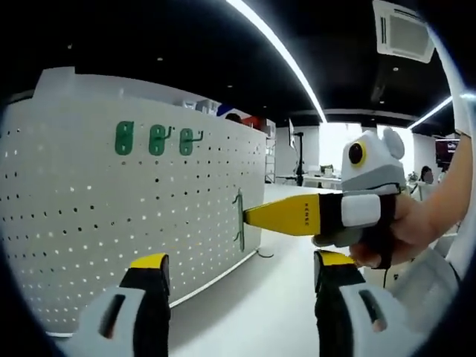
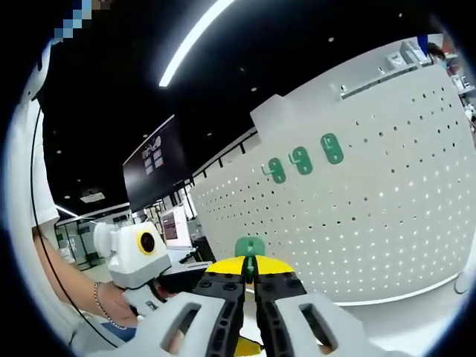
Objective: Insert the hook assembly into the mounting plate slot until the hook locks in place.
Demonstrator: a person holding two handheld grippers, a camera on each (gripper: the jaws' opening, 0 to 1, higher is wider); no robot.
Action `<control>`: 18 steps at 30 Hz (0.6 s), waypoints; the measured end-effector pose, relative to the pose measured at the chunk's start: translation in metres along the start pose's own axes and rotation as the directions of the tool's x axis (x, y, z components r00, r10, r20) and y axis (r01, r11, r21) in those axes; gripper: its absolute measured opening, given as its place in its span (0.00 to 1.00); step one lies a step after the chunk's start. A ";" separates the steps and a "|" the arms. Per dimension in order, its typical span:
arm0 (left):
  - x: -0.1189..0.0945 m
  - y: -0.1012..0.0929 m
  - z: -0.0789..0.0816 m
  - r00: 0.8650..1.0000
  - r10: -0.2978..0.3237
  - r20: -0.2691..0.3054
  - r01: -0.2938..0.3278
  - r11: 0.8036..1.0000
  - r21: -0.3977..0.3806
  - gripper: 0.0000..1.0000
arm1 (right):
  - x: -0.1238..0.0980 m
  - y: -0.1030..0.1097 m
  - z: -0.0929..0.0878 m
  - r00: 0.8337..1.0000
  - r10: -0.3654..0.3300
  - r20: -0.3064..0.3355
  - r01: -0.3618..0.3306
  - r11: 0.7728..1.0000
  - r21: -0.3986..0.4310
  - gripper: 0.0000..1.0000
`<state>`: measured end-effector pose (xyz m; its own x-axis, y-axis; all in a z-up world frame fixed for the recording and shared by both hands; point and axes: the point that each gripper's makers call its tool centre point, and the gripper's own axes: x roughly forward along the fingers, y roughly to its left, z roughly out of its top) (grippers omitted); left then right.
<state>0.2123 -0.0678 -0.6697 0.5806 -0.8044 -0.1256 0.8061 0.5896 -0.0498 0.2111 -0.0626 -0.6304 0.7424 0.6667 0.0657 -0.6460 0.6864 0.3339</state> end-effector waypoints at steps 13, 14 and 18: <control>0.000 0.000 -0.003 1.000 0.003 -0.011 -0.003 1.000 0.007 0.87 | -0.005 -0.014 0.011 0.993 -0.121 -0.006 0.117 0.971 -0.210 0.01; 0.000 0.001 -0.003 1.000 0.004 -0.011 -0.004 1.000 0.007 0.87 | -0.006 -0.016 0.012 0.989 -0.147 -0.017 0.137 0.952 -0.273 0.01; 0.000 0.001 -0.004 1.000 0.006 -0.015 -0.006 1.000 0.003 0.87 | -0.011 -0.029 0.021 0.963 -0.268 -0.001 0.242 0.872 -0.426 0.01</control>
<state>0.2125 -0.0669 -0.6739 0.5839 -0.7995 -0.1411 0.8028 0.5944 -0.0459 0.2254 -0.0961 -0.6214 0.8883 0.4584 -0.0277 -0.4589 0.8836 -0.0932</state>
